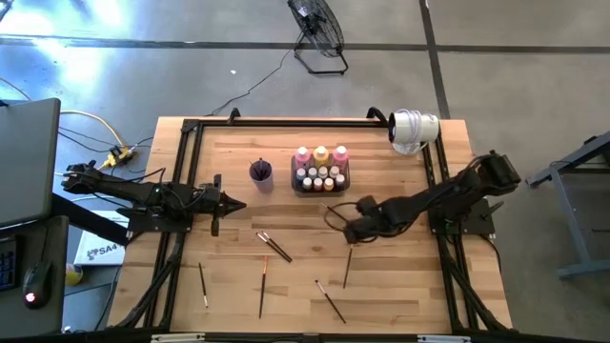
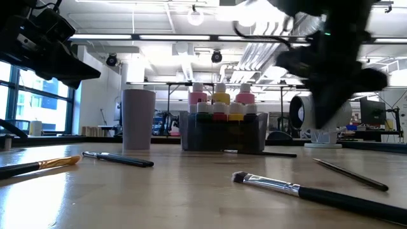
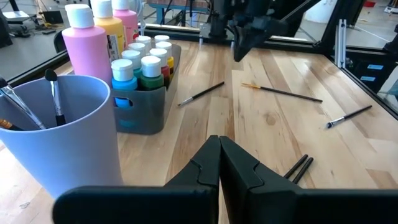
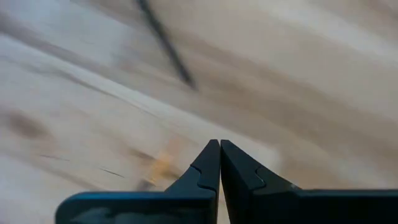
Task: Pick & Place Paint Supplies
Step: Put the gold paint brush into the purple cup
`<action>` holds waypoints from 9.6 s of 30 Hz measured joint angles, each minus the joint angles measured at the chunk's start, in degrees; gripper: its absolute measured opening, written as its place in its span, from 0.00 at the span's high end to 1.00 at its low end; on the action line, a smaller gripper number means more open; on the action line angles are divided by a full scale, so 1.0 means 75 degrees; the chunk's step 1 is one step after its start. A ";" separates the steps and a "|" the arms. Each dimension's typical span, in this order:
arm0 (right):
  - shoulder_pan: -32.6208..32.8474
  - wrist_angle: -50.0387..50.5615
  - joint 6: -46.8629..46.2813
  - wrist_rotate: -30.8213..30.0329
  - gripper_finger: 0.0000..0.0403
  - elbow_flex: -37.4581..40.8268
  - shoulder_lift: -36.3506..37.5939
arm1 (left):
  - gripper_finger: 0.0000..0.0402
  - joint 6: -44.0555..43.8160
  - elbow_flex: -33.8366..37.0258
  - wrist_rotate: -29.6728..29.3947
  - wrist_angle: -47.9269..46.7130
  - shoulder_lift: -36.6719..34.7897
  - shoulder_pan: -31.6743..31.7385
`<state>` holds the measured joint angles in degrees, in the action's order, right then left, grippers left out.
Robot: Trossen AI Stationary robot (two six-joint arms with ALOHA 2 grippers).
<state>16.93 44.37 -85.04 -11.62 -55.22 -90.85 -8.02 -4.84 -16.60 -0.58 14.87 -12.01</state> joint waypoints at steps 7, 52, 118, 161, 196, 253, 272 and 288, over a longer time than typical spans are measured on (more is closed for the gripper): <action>0.1002 0.0634 -0.2362 0.0596 0.99 -0.0167 -0.0044 | 1.00 -0.0002 0.0000 0.0000 -0.0002 0.0000 0.0002; 0.0320 0.0770 -0.3345 0.0243 0.99 -0.1099 -0.1536 | 1.00 -0.0196 0.0003 0.0000 -0.0522 0.0000 0.0002; 0.0259 -0.0067 -0.3217 0.1061 0.85 -0.0396 -0.1262 | 1.00 -0.0203 0.0000 -0.0001 -0.0734 -0.0003 0.0002; 0.0075 -0.0553 -0.3230 0.0690 0.96 -0.0437 -0.1656 | 1.00 -0.0203 0.0000 0.0000 -0.0744 0.0000 0.0001; 0.0078 -0.0888 -0.0484 -0.0666 0.99 -0.0399 -0.0030 | 1.00 -0.0371 0.0000 0.0000 -0.0745 0.0000 0.0002; -0.2092 -1.1804 0.9335 -0.0788 0.99 -0.0816 -0.1064 | 1.00 -0.0375 0.0000 -0.0006 -0.0734 -0.0003 0.0000; -0.2749 -1.2069 1.0767 -0.0375 0.99 -0.3083 -0.2847 | 1.00 -0.0375 0.0000 -0.0006 -0.0735 -0.0003 0.0000; -0.3210 -1.2367 1.0889 -0.0374 0.99 -0.3252 -0.3884 | 1.00 -0.0375 0.0000 -0.0006 -0.0737 0.0000 0.0000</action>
<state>-7.14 -48.38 -3.38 -14.42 -79.61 -119.98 -10.83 -4.84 -16.64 -6.11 14.87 -12.01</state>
